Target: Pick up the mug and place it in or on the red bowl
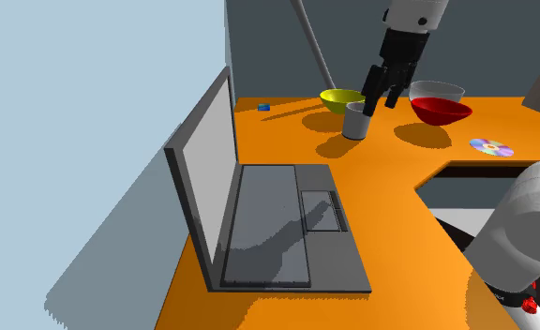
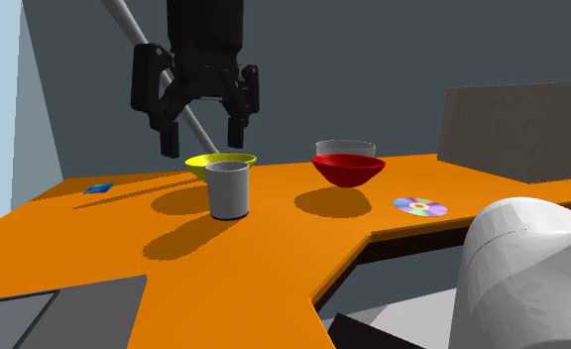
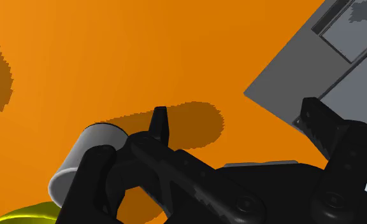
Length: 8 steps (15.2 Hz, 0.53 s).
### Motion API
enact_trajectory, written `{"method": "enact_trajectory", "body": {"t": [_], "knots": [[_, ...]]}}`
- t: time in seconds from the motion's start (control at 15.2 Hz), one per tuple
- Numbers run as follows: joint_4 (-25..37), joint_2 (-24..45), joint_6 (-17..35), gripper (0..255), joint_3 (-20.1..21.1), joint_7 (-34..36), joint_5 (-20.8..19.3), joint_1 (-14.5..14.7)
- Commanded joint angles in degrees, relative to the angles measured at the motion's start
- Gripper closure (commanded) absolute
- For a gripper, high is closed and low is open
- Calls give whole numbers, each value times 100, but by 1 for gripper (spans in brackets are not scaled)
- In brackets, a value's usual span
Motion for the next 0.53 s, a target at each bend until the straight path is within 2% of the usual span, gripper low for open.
{"method": "enact_trajectory", "body": {"t": [0.0, 0.46], "knots": [[0, 0, 0, 0, 0, 0, 0, 0], [576, 1379, 447, 0, -417, -754, -562, -234]]}}
